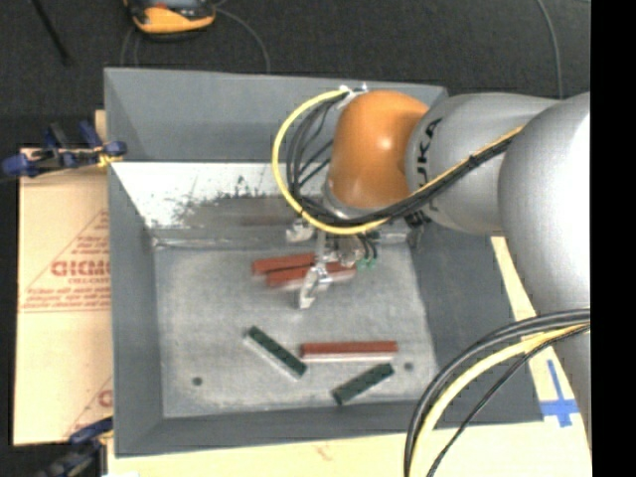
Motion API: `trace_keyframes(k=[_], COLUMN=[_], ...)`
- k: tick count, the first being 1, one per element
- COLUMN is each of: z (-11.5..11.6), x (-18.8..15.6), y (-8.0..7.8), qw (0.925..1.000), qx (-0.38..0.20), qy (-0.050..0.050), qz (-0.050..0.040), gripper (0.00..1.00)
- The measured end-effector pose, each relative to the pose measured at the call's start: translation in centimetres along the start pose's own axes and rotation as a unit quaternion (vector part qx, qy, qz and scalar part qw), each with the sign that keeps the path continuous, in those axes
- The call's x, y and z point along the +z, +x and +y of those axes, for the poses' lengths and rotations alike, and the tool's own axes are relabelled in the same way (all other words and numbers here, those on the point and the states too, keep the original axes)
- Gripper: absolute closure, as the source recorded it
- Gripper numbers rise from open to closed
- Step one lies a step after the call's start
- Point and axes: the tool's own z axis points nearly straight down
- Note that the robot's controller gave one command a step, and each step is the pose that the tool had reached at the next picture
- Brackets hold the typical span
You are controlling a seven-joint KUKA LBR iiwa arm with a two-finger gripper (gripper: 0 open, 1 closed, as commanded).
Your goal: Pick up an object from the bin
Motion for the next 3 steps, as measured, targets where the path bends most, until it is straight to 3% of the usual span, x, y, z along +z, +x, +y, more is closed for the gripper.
trace_keyframes(k=[1,2,3], z=[-1.57,-1.69,-1.67], x=[1.79,1.52,1.5], y=[-0.41,0.2,0.16], qw=[0.9975,0.9997,0.9998], qx=[-0.07,0.021,0.021], qy=[0.0,0.0,0.0], qz=[-0.0014,0.0074,0.0065], gripper=[0.0,1.0,1.0])
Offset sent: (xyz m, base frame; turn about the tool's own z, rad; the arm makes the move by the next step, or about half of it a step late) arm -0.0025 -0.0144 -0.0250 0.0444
